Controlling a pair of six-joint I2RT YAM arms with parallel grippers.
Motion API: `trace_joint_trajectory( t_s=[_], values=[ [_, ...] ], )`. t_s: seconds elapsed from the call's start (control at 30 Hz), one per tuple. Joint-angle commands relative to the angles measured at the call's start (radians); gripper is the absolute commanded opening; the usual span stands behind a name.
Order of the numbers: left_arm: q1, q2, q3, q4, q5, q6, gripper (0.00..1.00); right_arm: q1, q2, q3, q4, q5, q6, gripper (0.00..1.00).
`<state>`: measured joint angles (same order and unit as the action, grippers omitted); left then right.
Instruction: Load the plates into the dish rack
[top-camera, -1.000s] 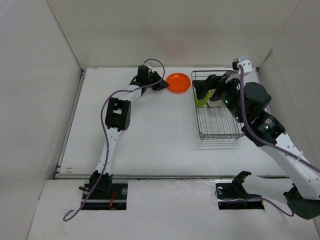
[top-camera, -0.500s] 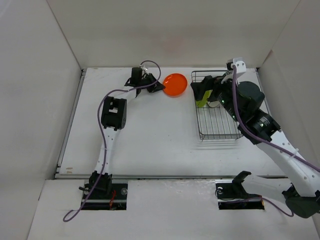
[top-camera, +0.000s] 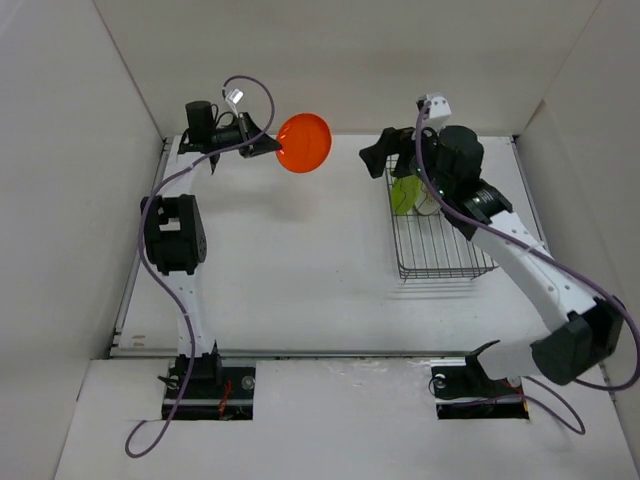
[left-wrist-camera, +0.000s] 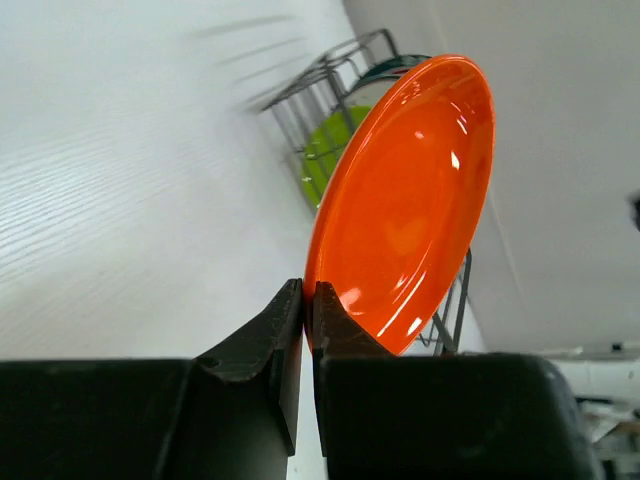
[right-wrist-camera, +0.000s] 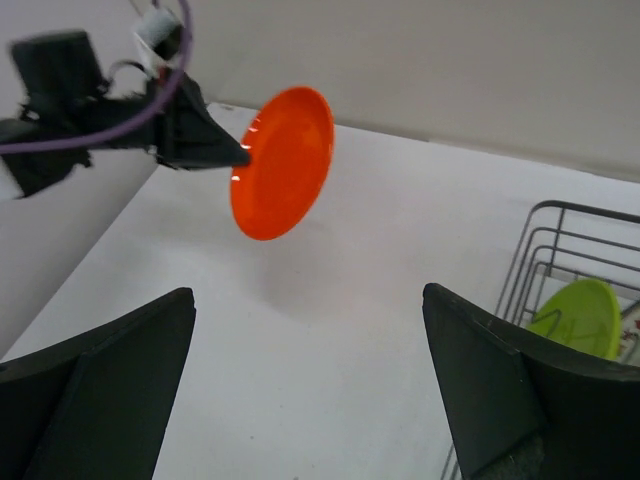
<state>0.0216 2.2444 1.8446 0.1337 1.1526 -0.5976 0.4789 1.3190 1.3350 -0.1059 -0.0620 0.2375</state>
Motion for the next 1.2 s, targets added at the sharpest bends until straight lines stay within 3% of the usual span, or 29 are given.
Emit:
trace_joint_trajectory(
  t_s=[0.0, 0.17, 0.4, 0.5, 0.53, 0.67, 0.87, 1.03, 1.1, 1.17],
  values=[
    [-0.038, -0.215, 0.004, -0.153, 0.093, 0.211, 0.0, -0.008, 0.107, 0.082, 0.135, -0.12, 0.048, 0.98],
    [-0.09, -0.293, 0.013, -0.318, 0.026, 0.383, 0.0, -0.008, 0.206, 0.13, 0.225, -0.162, 0.114, 0.97],
    [-0.133, -0.362, -0.018, -0.336, 0.025, 0.394, 0.0, 0.001, 0.256, 0.13, 0.307, -0.205, 0.174, 0.91],
    [-0.155, -0.371, -0.027, -0.312, 0.035, 0.38, 0.0, 0.001, 0.256, 0.086, 0.351, -0.225, 0.212, 0.73],
    [-0.166, -0.371, -0.036, -0.296, 0.035, 0.363, 0.0, 0.001, 0.256, 0.073, 0.382, -0.237, 0.223, 0.62],
    [-0.187, -0.393, -0.065, -0.22, 0.035, 0.309, 0.0, -0.01, 0.247, 0.046, 0.391, -0.26, 0.256, 0.42],
    [-0.187, -0.411, -0.065, -0.22, 0.025, 0.3, 0.0, 0.001, 0.256, 0.016, 0.391, -0.26, 0.256, 0.55],
    [-0.187, -0.442, -0.074, -0.22, 0.025, 0.3, 0.0, 0.01, 0.287, 0.016, 0.391, -0.26, 0.256, 0.56],
    [-0.187, -0.442, -0.085, -0.21, 0.016, 0.3, 0.0, 0.02, 0.287, 0.016, 0.391, -0.251, 0.256, 0.47],
    [-0.187, -0.453, -0.096, -0.21, 0.016, 0.3, 0.0, 0.02, 0.287, 0.016, 0.391, -0.251, 0.256, 0.25]
  ],
)
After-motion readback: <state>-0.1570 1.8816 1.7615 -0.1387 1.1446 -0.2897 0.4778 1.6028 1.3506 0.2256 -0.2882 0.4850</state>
